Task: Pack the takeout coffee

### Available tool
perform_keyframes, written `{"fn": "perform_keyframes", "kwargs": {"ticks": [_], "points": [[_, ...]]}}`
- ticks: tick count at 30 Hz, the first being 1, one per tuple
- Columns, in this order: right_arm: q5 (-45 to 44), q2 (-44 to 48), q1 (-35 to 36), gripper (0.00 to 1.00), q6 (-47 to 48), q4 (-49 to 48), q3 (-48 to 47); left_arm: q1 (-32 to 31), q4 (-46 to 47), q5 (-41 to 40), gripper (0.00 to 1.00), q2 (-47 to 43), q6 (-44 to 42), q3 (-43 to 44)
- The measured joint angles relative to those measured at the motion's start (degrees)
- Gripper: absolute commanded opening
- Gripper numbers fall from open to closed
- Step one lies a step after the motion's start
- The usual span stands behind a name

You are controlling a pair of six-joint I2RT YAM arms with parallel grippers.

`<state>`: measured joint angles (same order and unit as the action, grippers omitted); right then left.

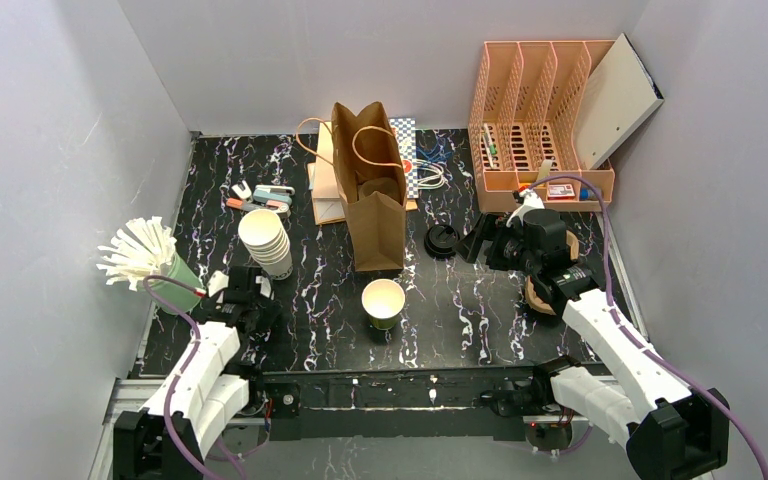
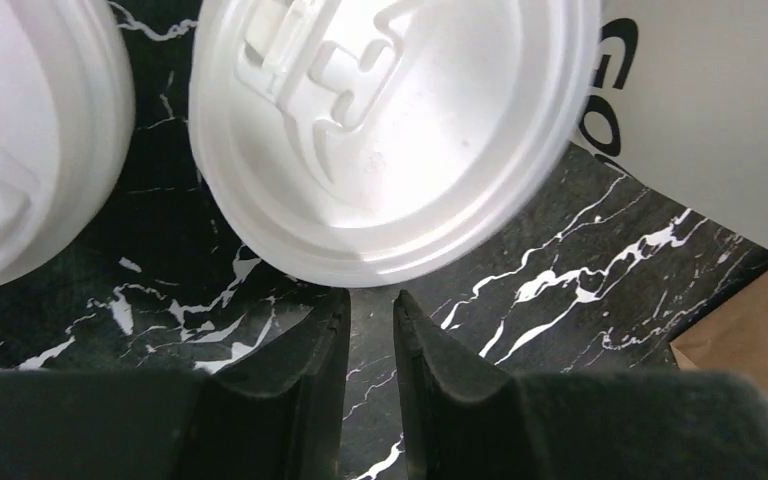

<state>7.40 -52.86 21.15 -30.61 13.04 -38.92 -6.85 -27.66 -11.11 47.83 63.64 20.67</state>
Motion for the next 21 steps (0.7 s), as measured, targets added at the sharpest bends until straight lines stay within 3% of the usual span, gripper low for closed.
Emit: {"fn": "perform_keyframes", "kwargs": {"ticks": [7, 11, 13, 16, 17, 21], "points": [[0.44, 0.00, 0.00, 0.95, -0.74, 0.15, 0.00, 0.07, 4.92, 4.61, 0.26, -0.35, -1.75, -1.60], [0.61, 0.00, 0.00, 0.95, -0.92, 0.15, 0.00, 0.04, 3.13, 6.84, 0.30, -1.49, -4.20, -1.05], [0.74, -0.02, 0.00, 0.95, -0.96, 0.13, -0.02, 0.04, 0.55, 6.34, 0.41, -3.30, -4.83, 0.42], [1.01, -0.11, 0.00, 0.95, -1.07, 0.13, -0.11, 0.02, -2.40, 2.86, 0.72, -6.40, -4.81, 3.69], [1.16, -0.11, 0.00, 0.95, -1.14, 0.13, -0.11, 0.04, -2.95, 1.77, 0.74, -6.91, -4.59, 4.52], [1.44, -0.11, 0.04, 0.96, -1.16, 0.13, -0.11, 0.04, -4.11, -2.69, 0.65, -7.54, -2.32, 5.95]]}}
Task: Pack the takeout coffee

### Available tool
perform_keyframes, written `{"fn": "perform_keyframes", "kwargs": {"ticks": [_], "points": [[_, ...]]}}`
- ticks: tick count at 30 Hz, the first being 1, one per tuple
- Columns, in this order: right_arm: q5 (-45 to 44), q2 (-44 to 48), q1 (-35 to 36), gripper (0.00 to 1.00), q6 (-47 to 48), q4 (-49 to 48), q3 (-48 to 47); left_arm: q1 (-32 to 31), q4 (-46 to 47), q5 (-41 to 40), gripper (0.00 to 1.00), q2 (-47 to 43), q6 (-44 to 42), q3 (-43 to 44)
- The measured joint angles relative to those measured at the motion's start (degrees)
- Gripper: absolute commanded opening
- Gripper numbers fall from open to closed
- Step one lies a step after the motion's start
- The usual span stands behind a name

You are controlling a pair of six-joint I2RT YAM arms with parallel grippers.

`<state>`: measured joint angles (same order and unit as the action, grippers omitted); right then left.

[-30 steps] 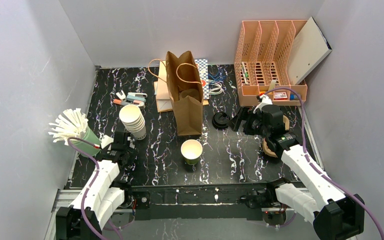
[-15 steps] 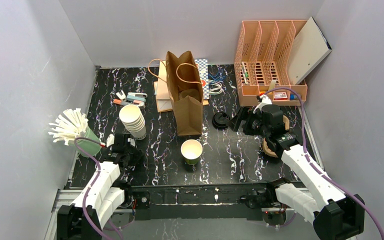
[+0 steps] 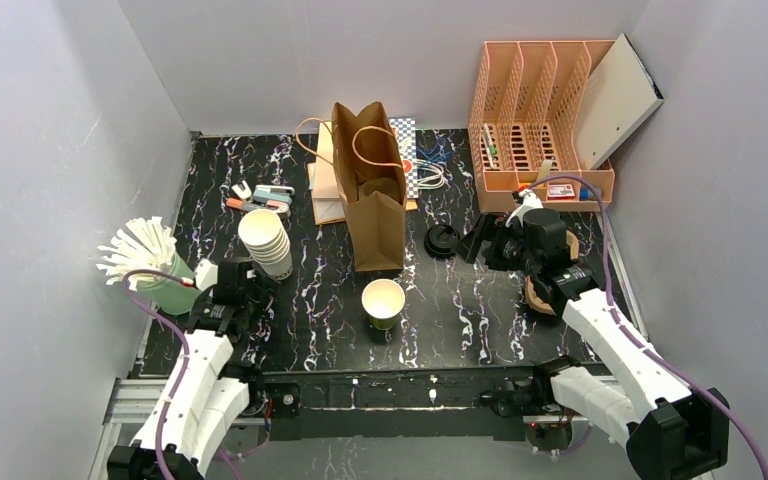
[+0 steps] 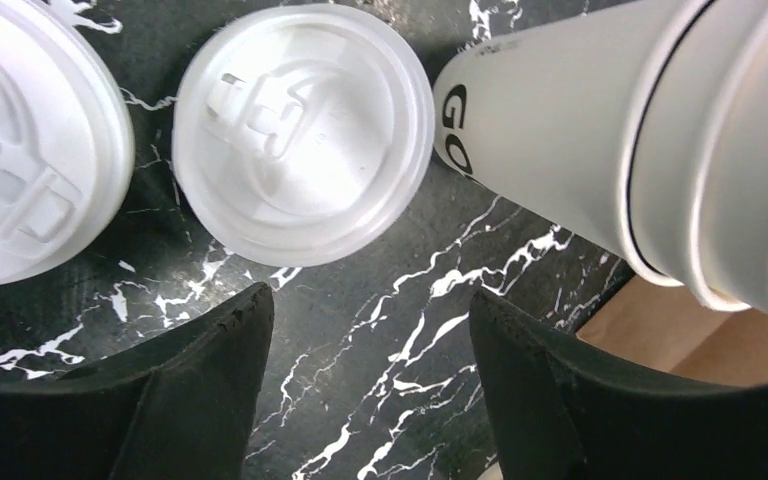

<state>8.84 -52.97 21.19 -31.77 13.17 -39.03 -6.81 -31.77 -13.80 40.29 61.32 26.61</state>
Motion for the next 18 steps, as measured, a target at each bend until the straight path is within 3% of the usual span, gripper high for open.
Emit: {"fn": "perform_keyframes", "kwargs": {"ticks": [7, 13, 18], "points": [[-0.09, 0.24, 0.00, 0.97, 0.11, 0.11, 0.00, 0.00, -0.07, -4.42, 0.52, 2.71, 5.35, 0.00], [-0.74, 1.38, 0.00, 0.97, 0.48, 0.44, 0.00, 0.00, 0.26, -5.95, 0.58, 9.09, 8.87, -0.07], [-1.22, 1.66, 0.00, 0.97, 0.66, 0.46, 0.00, 0.00, 0.35, -7.21, 0.60, 9.40, 11.17, -1.22]]}}
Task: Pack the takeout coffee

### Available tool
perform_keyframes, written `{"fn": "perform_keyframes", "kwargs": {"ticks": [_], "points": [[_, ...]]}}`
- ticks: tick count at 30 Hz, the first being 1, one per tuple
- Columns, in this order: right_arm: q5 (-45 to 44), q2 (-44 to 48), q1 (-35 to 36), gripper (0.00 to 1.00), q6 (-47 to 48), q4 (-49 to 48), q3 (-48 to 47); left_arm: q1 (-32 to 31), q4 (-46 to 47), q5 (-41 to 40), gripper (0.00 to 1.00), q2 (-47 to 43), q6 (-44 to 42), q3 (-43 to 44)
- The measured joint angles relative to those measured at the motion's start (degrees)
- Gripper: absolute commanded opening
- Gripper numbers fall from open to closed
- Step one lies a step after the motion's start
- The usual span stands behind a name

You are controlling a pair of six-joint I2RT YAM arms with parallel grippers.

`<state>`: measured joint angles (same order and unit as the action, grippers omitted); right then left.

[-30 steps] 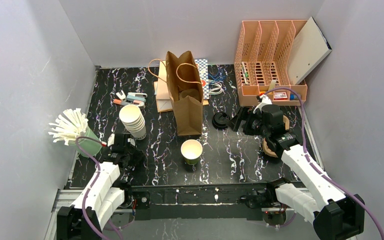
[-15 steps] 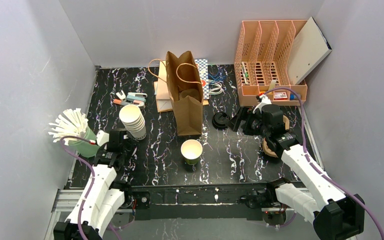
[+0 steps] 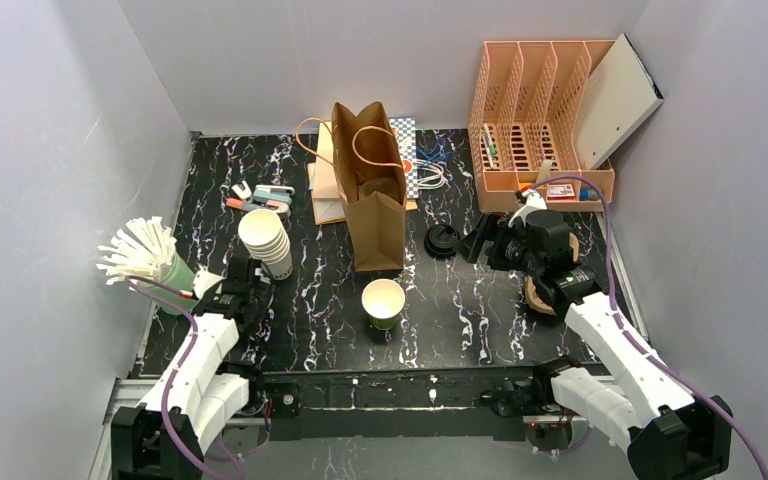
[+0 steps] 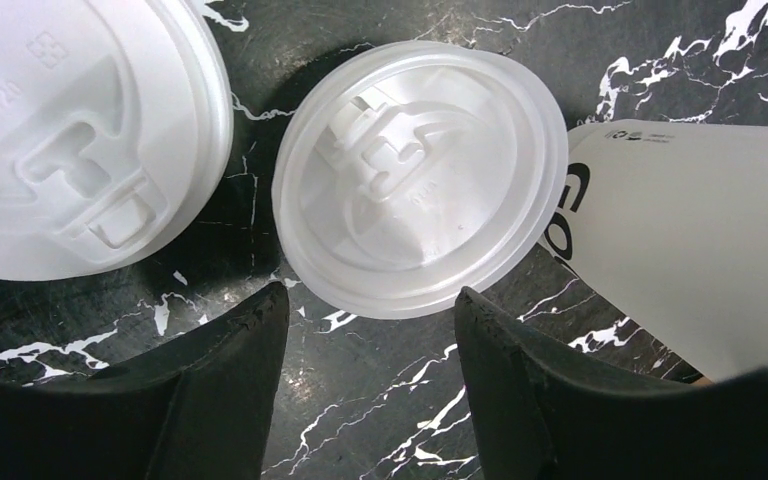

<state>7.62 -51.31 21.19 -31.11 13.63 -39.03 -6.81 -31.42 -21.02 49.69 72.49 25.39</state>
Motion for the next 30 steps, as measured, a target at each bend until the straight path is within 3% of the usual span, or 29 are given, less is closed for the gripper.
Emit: {"fn": "perform_keyframes", "kwargs": {"ticks": [6, 15, 23, 30], "points": [[-0.11, -0.02, 0.00, 0.97, 0.02, -0.02, 0.00, 0.00, 0.09, -0.85, 0.58, -0.59, 0.68, -0.70], [0.02, -0.55, 0.00, 0.98, 0.00, -0.04, 0.00, 0.00, 3.41, -1.77, 0.38, -1.29, 3.72, -4.46], [0.02, -0.55, 0.00, 0.98, 0.00, -0.02, 0.00, 0.00, 7.19, -4.13, 0.04, -2.01, 6.62, -6.82], [0.02, -0.55, 0.00, 0.98, 0.00, 0.00, 0.00, 0.00, 5.35, -5.31, 0.00, -2.32, 6.38, -6.19]]}}
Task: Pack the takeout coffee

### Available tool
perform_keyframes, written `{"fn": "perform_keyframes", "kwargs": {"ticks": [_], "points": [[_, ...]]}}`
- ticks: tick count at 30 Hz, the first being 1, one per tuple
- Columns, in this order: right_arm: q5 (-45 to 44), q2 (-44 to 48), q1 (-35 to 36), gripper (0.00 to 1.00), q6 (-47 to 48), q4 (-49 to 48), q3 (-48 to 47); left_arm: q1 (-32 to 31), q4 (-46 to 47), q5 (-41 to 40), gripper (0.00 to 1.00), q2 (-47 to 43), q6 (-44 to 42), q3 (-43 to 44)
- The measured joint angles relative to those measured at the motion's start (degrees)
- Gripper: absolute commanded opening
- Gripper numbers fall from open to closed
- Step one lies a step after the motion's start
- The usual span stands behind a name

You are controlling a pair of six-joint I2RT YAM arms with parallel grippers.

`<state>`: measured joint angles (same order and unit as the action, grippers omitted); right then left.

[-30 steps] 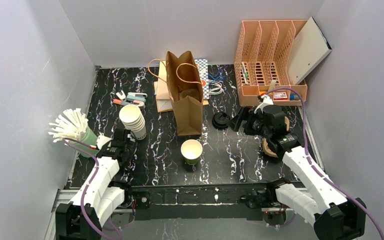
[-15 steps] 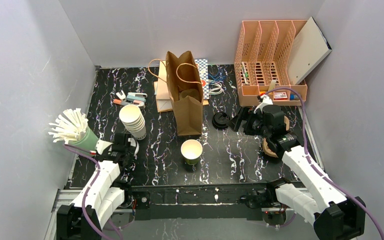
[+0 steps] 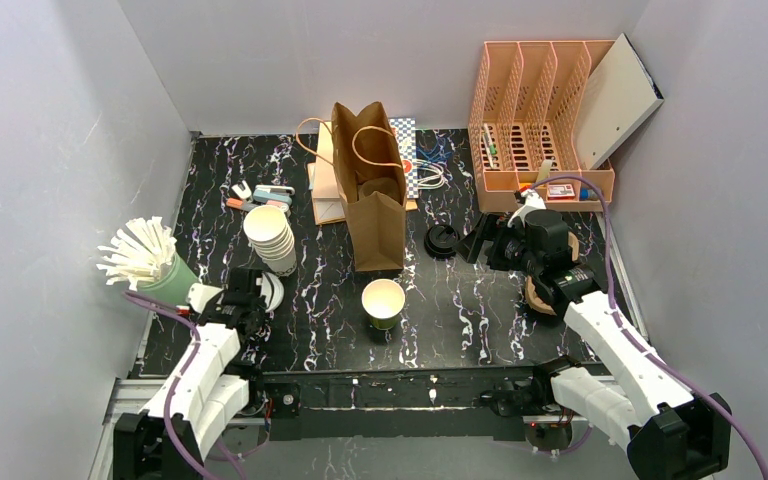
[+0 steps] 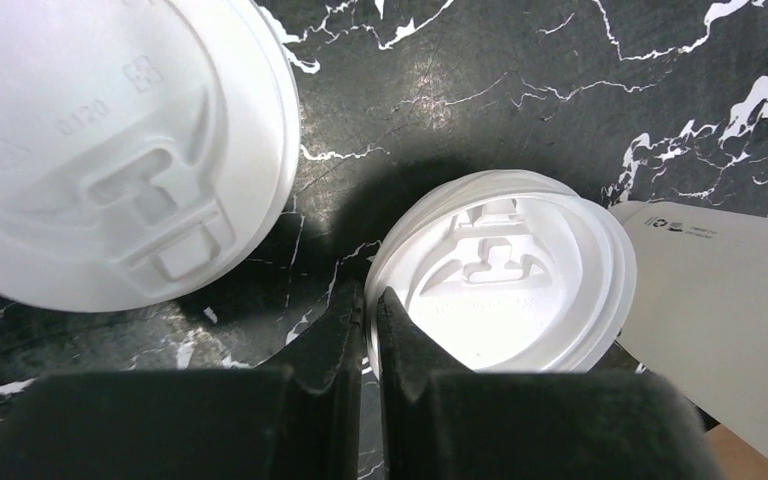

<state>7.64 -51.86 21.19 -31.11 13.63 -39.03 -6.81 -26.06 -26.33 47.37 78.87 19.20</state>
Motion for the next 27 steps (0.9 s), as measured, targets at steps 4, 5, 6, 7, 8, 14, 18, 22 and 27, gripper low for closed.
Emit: {"fn": "perform_keyframes", "kwargs": {"ticks": [4, 5, 6, 7, 8, 14, 18, 22, 27], "points": [[0.02, 0.00, 0.00, 0.98, -0.02, 0.11, -0.11, 0.00, -6.19, -0.57, 0.00, -2.95, -0.79, 2.62], [0.04, 0.00, 0.00, 0.97, -0.07, 0.20, -0.26, 0.00, -7.80, -0.63, 0.00, -3.98, -1.03, 3.58], [0.09, 0.00, 0.00, 0.98, -0.09, 0.33, -0.55, 0.00, -9.31, -0.63, 0.00, -4.98, -1.36, 4.57], [0.26, 0.00, 0.00, 0.97, -0.20, 0.50, -0.92, 0.00, -10.80, -0.55, 0.00, -5.99, -1.77, 5.57], [0.48, 0.00, 0.00, 0.97, -0.26, 0.74, -1.36, 0.00, -12.20, -0.39, 0.00, -6.97, -2.19, 6.67], [7.65, -1.42, 0.13, 0.95, -1.36, 2.86, -5.81, 0.00, -15.45, 5.07, 0.00, -10.32, -7.67, 10.49], [11.50, -4.70, 4.33, 0.95, -1.60, 3.50, -9.57, 0.00, -14.03, 13.22, 0.00, -10.36, -12.61, 11.04], [10.05, -7.45, 18.45, 0.97, -1.64, 3.63, -13.16, 0.00, -9.31, 25.38, 0.00, -10.54, -18.32, 11.08], [8.90, -11.80, 30.75, 0.98, -1.49, 1.14, -15.54, 0.00, -2.58, 39.43, 0.00, -10.67, -22.40, 11.32]]}}
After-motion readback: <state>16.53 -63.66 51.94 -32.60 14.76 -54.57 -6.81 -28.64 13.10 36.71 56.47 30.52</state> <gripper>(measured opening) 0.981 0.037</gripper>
